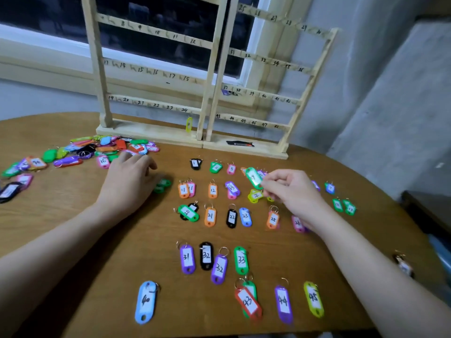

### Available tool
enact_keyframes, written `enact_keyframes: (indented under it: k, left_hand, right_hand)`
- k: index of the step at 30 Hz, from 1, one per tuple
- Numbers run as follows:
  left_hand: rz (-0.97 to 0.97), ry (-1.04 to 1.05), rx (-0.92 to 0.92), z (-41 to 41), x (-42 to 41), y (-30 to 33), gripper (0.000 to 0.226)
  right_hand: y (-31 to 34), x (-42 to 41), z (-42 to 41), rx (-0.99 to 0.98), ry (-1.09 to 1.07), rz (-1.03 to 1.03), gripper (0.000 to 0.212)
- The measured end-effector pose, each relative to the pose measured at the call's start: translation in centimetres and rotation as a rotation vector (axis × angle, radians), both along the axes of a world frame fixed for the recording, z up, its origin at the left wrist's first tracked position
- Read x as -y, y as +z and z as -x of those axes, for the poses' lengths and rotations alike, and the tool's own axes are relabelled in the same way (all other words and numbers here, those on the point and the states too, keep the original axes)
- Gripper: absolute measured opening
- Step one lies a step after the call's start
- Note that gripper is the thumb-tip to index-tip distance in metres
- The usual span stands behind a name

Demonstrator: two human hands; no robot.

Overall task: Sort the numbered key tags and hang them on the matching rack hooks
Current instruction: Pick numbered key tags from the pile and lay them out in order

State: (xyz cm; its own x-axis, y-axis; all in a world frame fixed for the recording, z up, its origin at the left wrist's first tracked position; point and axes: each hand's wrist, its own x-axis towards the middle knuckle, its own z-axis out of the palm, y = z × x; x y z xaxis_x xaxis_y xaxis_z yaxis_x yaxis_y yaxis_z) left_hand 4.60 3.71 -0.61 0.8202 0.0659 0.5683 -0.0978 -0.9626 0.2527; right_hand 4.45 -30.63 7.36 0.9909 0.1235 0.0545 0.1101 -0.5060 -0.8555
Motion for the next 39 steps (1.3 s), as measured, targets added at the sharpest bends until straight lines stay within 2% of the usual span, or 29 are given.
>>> enact_keyframes:
  k: [5,11,17,23,30,34,36,39]
  left_hand:
    - [-0.079,-0.055,-0.025,0.3,1.1,0.6,0.017]
    - [-0.134,-0.255,-0.021,0.8,5.9,2.1,0.015]
    - [-0.158,-0.405,0.053,0.5,12.0,4.5,0.012]
    - [-0.172,-0.499,0.074,0.5,16.8,5.8,0.022]
    - [-0.225,-0.504,0.022,1.1,20.4,6.2,0.037]
    - [-0.266,-0.474,-0.027,1.8,21.7,6.5,0.028]
    - [-0.282,-0.459,-0.045,2.1,21.9,6.9,0.027]
    - [-0.308,-0.432,-0.083,2.4,21.7,7.6,0.029]
  right_hand:
    - [-1.0,5.7,2.2,-0.016,-0.154,-0.057,0.01]
    - [-1.3,11.1,3.6,-0.017,-0.317,-0.064,0.009]
    - [-1.6,15.6,3.6,0.057,-0.463,0.148,0.008]
    - [-2.2,19.9,3.3,0.013,-0.541,0.283,0.011]
    - [-3.3,24.0,3.1,-0.109,-0.618,0.35,0.023]
    - [-3.5,25.1,3.4,-0.148,-0.618,0.419,0.042]
    - [-3.4,25.7,3.6,-0.152,-0.623,0.472,0.041]
    - [-2.5,25.7,4.1,-0.098,-0.626,0.591,0.027]
